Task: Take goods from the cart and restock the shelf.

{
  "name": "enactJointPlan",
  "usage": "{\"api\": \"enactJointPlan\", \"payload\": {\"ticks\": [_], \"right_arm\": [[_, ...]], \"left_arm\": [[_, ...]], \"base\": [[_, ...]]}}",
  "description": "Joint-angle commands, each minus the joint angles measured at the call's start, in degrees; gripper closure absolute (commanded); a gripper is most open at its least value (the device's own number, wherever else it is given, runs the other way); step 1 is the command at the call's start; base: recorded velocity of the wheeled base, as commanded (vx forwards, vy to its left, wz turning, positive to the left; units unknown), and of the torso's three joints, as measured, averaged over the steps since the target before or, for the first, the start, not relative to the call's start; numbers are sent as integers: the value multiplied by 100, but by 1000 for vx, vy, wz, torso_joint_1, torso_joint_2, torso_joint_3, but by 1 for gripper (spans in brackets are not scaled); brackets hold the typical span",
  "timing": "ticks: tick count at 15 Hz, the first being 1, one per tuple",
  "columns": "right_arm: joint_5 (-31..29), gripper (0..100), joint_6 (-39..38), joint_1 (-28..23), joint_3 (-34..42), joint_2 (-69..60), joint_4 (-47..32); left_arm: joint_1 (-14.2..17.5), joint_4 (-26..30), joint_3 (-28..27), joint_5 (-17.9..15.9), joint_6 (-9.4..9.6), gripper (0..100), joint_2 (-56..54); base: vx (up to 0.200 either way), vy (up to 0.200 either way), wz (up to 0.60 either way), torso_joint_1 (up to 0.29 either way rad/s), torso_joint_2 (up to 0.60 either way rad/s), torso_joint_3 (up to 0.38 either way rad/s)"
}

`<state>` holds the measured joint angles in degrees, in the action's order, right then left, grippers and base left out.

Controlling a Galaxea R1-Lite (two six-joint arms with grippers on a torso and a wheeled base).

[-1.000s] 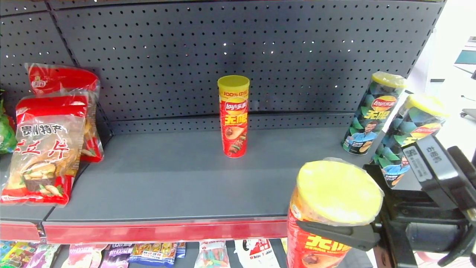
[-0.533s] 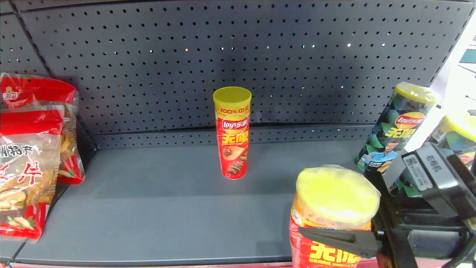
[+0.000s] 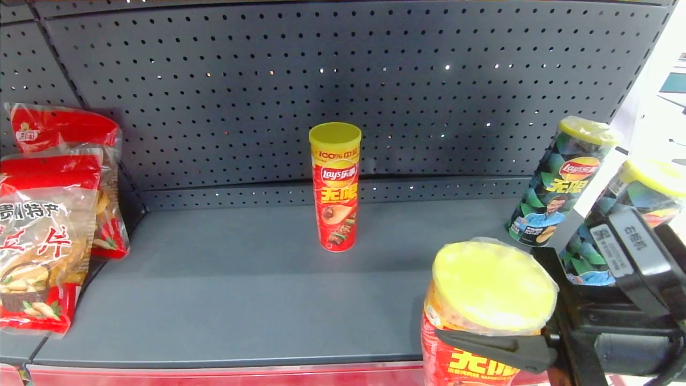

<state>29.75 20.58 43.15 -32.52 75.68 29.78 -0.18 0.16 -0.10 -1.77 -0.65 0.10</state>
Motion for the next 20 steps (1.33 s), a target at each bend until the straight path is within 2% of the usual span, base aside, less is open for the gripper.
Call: {"api": "enactJointPlan", "payload": {"ticks": [1, 20], "right_arm": [[5, 100, -1, 0, 0, -1, 1], [-13, 100, -1, 0, 80, -44, 1]], "left_arm": [[1, 2, 1, 1, -6, 0, 8], [1, 2, 1, 1, -14, 0, 8]], "base": [[0, 0, 0, 0, 0, 0], [-11, 0, 0, 0, 0, 0]]}}
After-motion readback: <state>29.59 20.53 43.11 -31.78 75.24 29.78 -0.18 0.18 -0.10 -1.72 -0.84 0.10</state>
